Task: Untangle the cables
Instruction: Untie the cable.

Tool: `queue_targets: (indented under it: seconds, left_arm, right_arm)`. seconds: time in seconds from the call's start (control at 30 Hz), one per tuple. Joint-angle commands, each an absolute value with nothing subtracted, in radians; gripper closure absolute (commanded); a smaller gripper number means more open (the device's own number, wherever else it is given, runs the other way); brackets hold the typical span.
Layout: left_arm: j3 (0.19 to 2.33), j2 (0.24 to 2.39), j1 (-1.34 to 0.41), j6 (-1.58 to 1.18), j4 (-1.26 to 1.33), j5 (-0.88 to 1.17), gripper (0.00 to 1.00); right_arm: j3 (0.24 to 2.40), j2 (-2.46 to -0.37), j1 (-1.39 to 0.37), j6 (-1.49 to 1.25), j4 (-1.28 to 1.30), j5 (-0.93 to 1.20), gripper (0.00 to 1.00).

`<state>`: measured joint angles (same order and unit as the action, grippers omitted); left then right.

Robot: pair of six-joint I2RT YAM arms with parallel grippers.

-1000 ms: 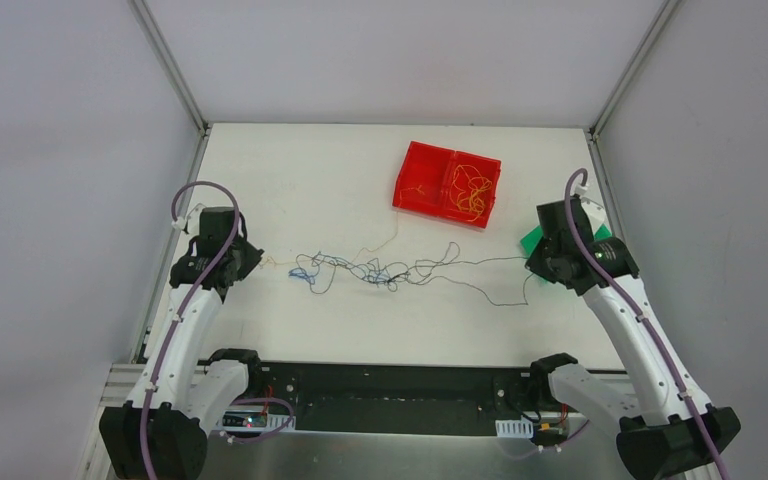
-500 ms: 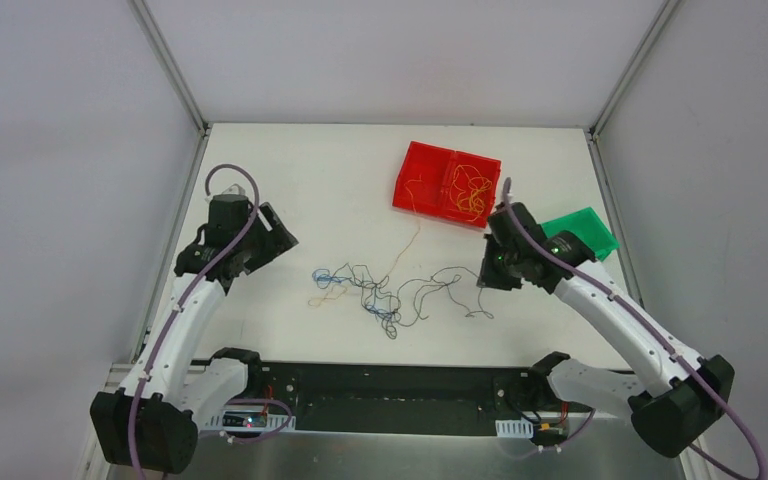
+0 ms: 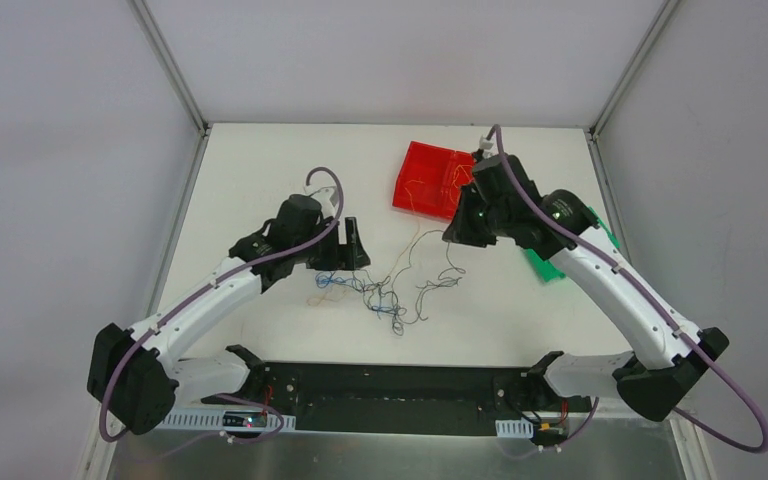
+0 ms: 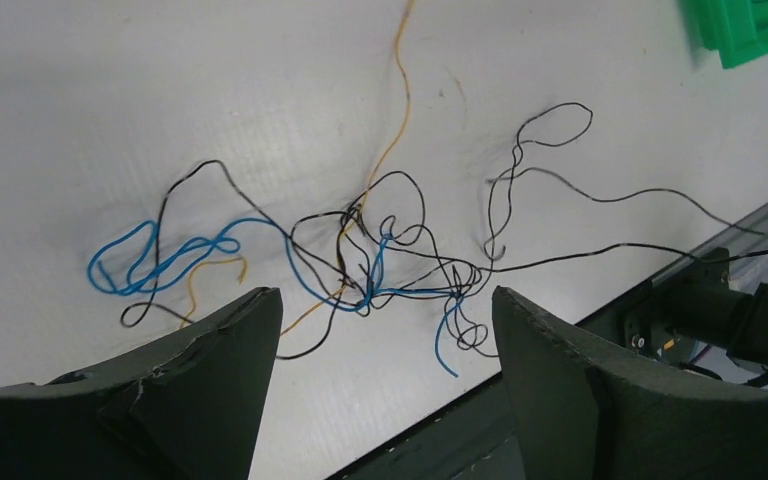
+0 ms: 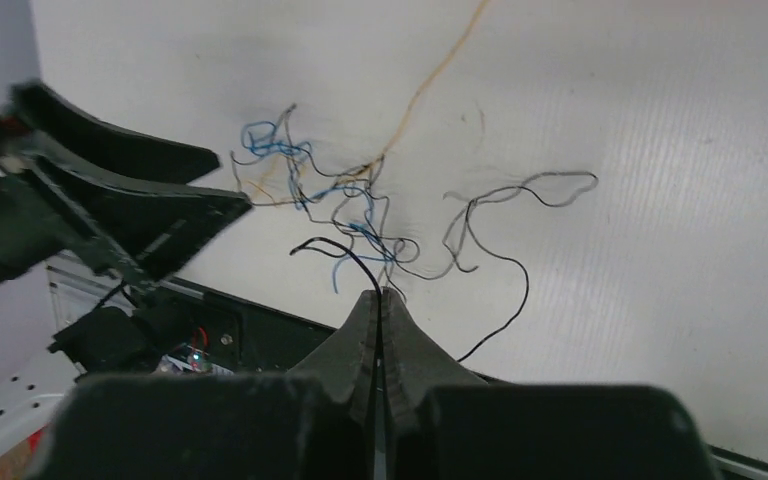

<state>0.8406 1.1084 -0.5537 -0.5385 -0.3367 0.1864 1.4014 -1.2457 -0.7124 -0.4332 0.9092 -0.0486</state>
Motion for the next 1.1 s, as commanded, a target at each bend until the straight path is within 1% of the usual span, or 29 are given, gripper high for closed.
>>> queue_targets:
  seconds: [0.0,0.13,0.33,0.47,0.63,0.83,0.87,0.9,0.93,0.97,1.03,1.07]
  left_arm:
    - [0.839,1.146,-0.581,-0.466,-0.151,0.263,0.21]
    - [0.807,1.201,-0.587,-0.418,-0.038,0.327,0.2]
    - [0.816,1.281,-0.669,-0.26,-0.006,0.217,0.18]
    - [0.815,1.353,-0.684,-0.201,0.069,0.262,0.18]
    - [0.83,1.417,-0.693,-0.197,0.052,0.299,0.19]
    - [0.764,1.421,-0.702,-0.228,0.066,0.311,0.19]
    - [0.753,1.422,-0.706,-0.234,0.07,0.319,0.21]
    - [0.746,1.425,-0.708,-0.239,0.07,0.329,0.28]
    - [0.743,1.432,-0.709,-0.252,0.065,0.332,0.39]
    - [0.747,1.441,-0.709,-0.262,0.048,0.327,0.55]
    - [0.752,1.452,-0.708,-0.276,0.007,0.303,0.74]
    - [0.746,1.449,-0.709,-0.279,0.004,0.306,0.81]
  right_arm:
    - [1.582,-1.286,-0.718,-0.396,1.0,-0.08,1.0]
    - [1.618,-1.311,-0.718,-0.393,1.017,-0.079,1.0]
    - [1.614,-1.312,-0.719,-0.397,1.013,-0.079,1.0]
    - [1.65,-1.32,-0.717,-0.39,1.033,-0.088,1.0]
    - [1.718,-1.329,-0.713,-0.383,1.072,-0.116,1.0]
    - [1.743,-1.331,-0.706,-0.377,1.082,-0.123,1.0]
    - [1.742,-1.332,-0.705,-0.377,1.083,-0.125,1.0]
    - [1.741,-1.332,-0.703,-0.378,1.083,-0.126,1.0]
    - [1.738,-1.33,-0.7,-0.379,1.083,-0.129,1.0]
    - [1.737,-1.328,-0.697,-0.38,1.083,-0.135,1.0]
    - [1.736,-1.322,-0.68,-0.382,1.085,-0.143,1.0]
    - [1.738,-1.32,-0.668,-0.382,1.088,-0.146,1.0]
